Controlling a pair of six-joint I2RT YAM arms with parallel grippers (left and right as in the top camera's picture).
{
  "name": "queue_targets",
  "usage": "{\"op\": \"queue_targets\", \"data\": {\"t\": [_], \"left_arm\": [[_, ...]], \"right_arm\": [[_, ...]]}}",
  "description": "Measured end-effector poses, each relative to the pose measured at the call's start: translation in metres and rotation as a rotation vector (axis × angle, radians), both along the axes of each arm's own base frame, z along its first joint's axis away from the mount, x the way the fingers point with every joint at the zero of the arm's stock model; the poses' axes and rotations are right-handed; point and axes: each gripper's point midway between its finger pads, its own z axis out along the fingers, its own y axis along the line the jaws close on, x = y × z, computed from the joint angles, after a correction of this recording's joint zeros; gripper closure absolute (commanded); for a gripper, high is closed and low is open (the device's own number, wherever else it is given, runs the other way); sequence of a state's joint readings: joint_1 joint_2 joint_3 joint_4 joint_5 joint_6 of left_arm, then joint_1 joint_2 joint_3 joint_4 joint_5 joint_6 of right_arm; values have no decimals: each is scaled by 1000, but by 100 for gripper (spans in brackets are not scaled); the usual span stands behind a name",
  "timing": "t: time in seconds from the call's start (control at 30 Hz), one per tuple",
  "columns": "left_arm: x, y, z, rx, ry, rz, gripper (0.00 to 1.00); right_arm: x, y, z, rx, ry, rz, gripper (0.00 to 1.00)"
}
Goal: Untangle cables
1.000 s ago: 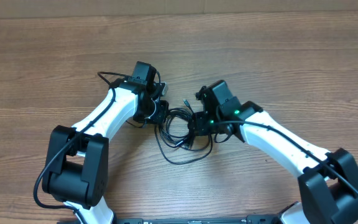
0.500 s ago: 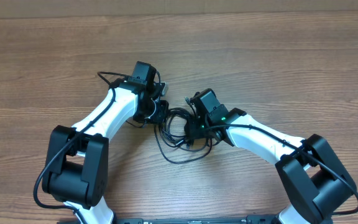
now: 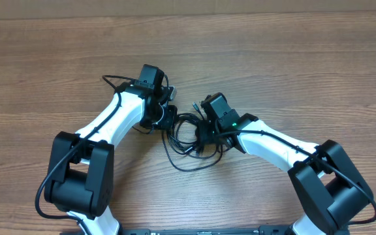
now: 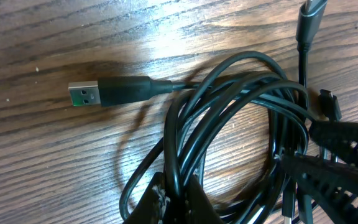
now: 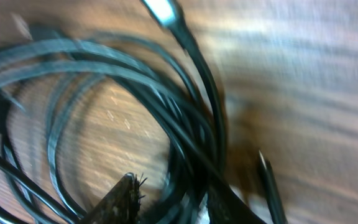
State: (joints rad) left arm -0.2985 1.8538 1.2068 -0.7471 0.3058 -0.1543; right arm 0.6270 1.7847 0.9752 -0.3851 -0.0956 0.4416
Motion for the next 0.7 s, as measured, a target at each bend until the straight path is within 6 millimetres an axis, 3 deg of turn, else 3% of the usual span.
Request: {"op": "queue_targets", "data": {"t": [0.23, 0.3, 0.7], "left_arm": [[0, 0, 0, 0, 1, 0, 96], [0, 0, 0, 0, 1, 0, 96], [0, 1, 0, -4, 3, 3, 96]], "right_arm": [[-6, -3, -8, -18, 33, -6, 86], [-6, -3, -8, -17, 37, -13, 96], [-14, -12, -1, -32, 127, -51, 96]]}}
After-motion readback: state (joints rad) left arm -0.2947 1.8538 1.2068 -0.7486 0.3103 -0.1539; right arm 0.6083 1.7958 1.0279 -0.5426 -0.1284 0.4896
